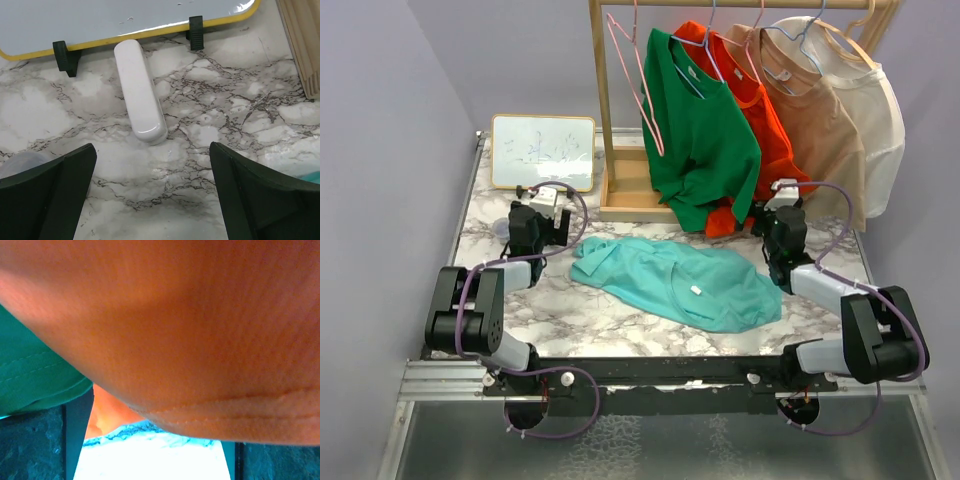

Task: Place the t-shirt on the hanger
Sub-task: Pick up the T-shirt from the center of the board.

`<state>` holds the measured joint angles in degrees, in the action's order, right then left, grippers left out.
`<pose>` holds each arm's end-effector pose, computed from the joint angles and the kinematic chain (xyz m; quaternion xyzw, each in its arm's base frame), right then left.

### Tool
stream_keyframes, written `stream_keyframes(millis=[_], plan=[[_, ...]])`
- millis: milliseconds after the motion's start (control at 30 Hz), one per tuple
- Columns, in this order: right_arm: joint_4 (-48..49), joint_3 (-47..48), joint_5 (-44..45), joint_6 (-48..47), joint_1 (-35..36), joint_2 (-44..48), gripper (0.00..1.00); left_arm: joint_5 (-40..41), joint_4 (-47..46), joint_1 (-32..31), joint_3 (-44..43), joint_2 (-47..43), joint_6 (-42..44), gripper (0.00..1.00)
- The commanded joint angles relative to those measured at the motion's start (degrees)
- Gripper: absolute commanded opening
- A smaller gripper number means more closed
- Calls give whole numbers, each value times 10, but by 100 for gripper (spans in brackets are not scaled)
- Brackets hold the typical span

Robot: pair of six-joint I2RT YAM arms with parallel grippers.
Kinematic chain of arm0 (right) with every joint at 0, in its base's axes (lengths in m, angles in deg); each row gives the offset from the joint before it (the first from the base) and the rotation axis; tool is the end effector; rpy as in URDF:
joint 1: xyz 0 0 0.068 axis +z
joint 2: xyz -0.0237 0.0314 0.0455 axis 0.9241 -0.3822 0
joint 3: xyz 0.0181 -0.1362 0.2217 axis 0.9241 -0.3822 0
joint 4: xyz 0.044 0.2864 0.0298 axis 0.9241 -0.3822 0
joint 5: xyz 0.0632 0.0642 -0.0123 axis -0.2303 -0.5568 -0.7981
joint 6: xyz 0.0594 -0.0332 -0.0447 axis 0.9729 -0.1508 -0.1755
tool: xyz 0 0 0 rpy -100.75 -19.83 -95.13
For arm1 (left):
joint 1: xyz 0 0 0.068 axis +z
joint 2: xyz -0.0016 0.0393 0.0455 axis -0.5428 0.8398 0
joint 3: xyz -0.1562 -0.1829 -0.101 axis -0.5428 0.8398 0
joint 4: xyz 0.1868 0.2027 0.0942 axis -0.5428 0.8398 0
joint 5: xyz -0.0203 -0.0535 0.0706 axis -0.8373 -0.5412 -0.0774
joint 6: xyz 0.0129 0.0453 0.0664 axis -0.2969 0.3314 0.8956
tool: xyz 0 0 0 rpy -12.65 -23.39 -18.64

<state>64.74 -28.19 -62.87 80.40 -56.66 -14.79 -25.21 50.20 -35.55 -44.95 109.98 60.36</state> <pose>0.3228 0.0493 0.1503 0.0208 0.7933 0.0192 0.6081 0.3368 -0.0147 0.1111 0.0669 0.8203 0.0288 0.5672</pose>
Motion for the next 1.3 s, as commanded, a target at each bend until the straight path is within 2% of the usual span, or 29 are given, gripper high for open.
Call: stream_keyframes(millis=[0, 67, 200, 300, 400, 500, 667, 900, 1133, 1267], plan=[[-84, 0, 7, 29, -1, 22, 99, -74, 57, 2, -18, -44, 31, 99], [-101, -1, 13, 44, -2, 37, 99, -170, 112, 2, -30, -71, 92, 96], [-147, 10, -25, 46, -2, 52, 99, -399, 282, 0, -64, -140, 274, 91], [-172, 12, -57, 58, -2, 55, 99, -469, 392, -20, -101, -166, 376, 89], [-207, 16, -52, 78, -2, 60, 99, -490, 511, -63, -156, -157, 471, 88], [-236, 14, -39, 90, -2, 71, 99, -503, 592, -120, -207, -136, 537, 87], [-252, 0, -40, 120, -2, 103, 99, -517, 602, -195, -247, -83, 556, 87], [-271, -6, -49, 126, -2, 127, 99, -539, 647, -258, -335, 22, 592, 83], [-277, -5, -82, 141, -2, 126, 99, -551, 710, -292, -408, 104, 630, 77], [-302, 4, -96, 138, -2, 124, 99, -553, 753, -303, -435, 141, 651, 76]])
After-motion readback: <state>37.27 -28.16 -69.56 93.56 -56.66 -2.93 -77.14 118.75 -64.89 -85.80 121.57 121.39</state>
